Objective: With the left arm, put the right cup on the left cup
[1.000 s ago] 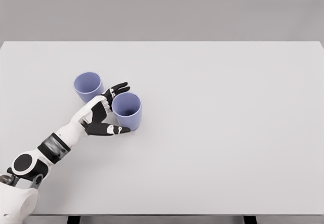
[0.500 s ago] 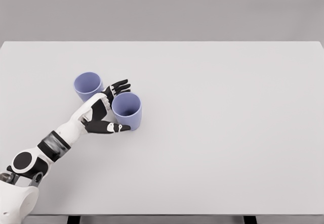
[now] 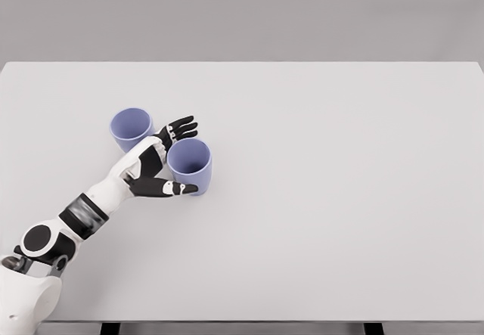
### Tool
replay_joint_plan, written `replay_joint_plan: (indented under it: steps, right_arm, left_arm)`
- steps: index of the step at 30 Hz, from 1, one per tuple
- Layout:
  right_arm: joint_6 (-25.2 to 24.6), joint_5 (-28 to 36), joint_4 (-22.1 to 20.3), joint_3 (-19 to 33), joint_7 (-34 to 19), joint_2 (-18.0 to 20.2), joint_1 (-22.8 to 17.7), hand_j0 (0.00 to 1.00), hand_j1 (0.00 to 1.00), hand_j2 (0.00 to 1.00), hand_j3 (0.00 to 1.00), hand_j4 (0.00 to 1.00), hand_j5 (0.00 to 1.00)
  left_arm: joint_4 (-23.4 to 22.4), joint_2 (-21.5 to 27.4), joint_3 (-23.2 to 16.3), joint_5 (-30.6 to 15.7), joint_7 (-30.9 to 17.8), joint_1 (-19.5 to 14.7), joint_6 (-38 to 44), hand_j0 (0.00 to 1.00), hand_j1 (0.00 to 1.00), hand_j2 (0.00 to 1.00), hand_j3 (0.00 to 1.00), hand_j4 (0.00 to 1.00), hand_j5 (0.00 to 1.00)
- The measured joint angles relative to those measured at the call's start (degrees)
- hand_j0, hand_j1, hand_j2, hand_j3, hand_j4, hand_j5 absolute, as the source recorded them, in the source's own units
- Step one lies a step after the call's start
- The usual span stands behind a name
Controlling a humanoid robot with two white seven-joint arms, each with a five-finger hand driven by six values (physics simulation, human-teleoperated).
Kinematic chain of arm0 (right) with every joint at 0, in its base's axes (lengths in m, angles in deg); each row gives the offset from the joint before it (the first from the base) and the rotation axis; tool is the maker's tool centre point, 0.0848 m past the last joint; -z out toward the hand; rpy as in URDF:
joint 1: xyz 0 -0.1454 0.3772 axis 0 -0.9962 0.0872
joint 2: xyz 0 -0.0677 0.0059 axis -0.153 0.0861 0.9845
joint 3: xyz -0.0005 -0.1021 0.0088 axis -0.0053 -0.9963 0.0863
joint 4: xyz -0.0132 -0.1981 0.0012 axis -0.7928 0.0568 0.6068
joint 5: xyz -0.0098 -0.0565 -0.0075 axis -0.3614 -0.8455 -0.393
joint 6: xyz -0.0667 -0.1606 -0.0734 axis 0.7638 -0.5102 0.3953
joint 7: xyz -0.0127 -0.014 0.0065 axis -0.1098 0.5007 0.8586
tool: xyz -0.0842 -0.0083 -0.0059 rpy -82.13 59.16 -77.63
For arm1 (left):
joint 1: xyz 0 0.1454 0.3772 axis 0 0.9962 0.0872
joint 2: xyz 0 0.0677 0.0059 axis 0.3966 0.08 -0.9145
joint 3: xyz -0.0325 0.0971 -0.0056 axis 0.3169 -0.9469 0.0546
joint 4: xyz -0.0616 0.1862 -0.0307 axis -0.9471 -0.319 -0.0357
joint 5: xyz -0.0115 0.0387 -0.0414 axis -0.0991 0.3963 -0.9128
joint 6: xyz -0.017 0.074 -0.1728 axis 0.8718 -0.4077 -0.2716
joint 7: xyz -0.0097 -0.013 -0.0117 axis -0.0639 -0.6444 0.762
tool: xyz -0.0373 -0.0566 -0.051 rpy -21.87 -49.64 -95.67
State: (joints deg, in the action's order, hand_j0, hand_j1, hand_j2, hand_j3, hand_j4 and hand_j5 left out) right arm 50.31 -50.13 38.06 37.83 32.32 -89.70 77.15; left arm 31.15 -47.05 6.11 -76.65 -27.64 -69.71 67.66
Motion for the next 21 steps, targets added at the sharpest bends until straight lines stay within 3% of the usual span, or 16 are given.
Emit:
replay_joint_plan:
  steps: [4,10,21]
  right_arm:
    - [0.0,0.0,0.0,0.0,0.0,0.0,0.0,1.00,1.00,1.00,1.00,1.00,1.00]
    - [0.0,0.0,0.0,0.0,0.0,0.0,0.0,1.00,1.00,1.00,1.00,1.00,1.00]
    - [0.0,0.0,0.0,0.0,0.0,0.0,0.0,1.00,1.00,1.00,1.00,1.00,1.00]
  left_arm:
    - [-0.2,-0.1,0.0,0.0,0.0,0.0,0.0,1.00,1.00,1.00,1.00,1.00,1.00]
    - [-0.5,-0.4,0.0,-0.1,0.0,0.0,0.0,0.77,0.77,0.77,0.77,0.77,0.77]
    - [-0.1,-0.4,0.1,-0.1,0.0,0.3,0.1,0.76,0.76,0.76,0.76,0.76,0.76]
